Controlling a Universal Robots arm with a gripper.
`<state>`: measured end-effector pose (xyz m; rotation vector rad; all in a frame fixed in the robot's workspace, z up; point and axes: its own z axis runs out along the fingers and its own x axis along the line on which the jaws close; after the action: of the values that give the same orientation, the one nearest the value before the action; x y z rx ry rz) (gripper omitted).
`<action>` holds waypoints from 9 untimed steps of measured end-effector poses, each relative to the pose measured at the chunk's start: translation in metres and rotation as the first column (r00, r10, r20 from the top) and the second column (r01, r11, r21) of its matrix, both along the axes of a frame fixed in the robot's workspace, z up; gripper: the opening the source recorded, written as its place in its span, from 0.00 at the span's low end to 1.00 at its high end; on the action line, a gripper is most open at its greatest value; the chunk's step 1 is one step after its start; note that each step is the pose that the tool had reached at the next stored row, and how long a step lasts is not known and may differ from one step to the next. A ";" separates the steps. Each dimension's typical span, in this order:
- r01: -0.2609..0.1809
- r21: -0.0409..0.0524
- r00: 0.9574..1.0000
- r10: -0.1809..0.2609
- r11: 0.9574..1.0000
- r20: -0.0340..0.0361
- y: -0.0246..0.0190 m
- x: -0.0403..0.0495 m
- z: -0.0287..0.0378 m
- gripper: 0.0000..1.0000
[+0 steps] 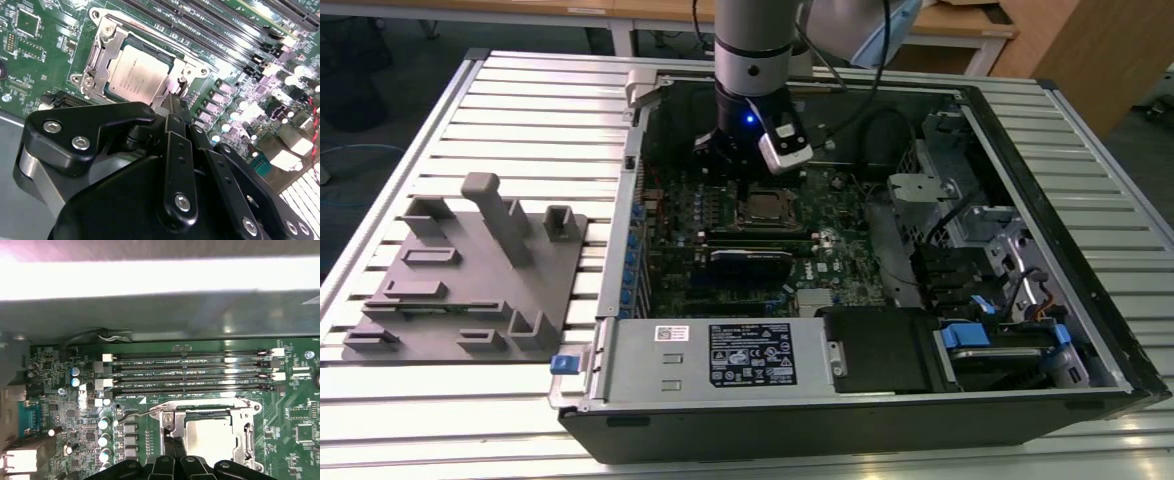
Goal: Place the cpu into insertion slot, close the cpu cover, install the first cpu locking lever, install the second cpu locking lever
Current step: 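Close the cpu cover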
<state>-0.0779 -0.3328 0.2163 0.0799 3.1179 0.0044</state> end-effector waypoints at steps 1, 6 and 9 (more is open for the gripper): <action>0.000 0.000 1.000 0.000 1.000 0.000 0.0000 0.0000 0.0013 0.10; 0.000 0.000 1.000 0.000 1.000 0.000 0.0000 0.0000 0.0026 0.10; 0.000 0.000 1.000 0.000 1.000 0.000 0.0000 0.0007 0.0026 0.10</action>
<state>-0.0772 -0.3328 0.2190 0.0797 3.1179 0.0045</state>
